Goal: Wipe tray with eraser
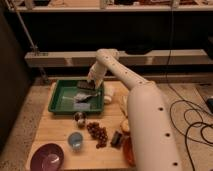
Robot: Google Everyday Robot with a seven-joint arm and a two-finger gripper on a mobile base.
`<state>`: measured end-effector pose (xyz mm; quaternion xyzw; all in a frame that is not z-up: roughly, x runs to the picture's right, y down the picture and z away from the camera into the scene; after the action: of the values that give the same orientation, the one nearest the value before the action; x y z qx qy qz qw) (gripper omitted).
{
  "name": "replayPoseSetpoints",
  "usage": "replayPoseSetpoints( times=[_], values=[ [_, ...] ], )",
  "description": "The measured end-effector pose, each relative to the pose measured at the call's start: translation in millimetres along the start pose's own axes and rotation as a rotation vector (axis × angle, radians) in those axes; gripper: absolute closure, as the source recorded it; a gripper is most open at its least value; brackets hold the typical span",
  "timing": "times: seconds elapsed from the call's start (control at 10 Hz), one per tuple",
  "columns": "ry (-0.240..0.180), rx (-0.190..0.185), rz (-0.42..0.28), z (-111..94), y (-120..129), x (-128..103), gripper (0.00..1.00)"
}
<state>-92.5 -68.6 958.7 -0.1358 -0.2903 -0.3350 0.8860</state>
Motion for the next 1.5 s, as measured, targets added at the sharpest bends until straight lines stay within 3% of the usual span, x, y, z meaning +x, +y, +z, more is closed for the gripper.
replayPoseSetpoints(
  times=[0.2,0.4,0.7,0.9,1.1,1.3,1.5],
  values=[
    [-0.001,0.008,0.005,21,-25,-8,1.00],
    [-0.016,0.014,-0.005,40,-41,-32,1.00],
    [-0.049,0.013,-0.026,49,-32,-78,1.00],
    [-0.085,0.010,-0.057,41,-7,-112,1.00],
    [-0.111,0.012,-0.085,26,18,-130,1.00],
    [-0.109,0.000,-0.089,7,50,-126,1.00],
    [-0.085,0.005,-0.071,-9,65,-108,1.00]
  ],
)
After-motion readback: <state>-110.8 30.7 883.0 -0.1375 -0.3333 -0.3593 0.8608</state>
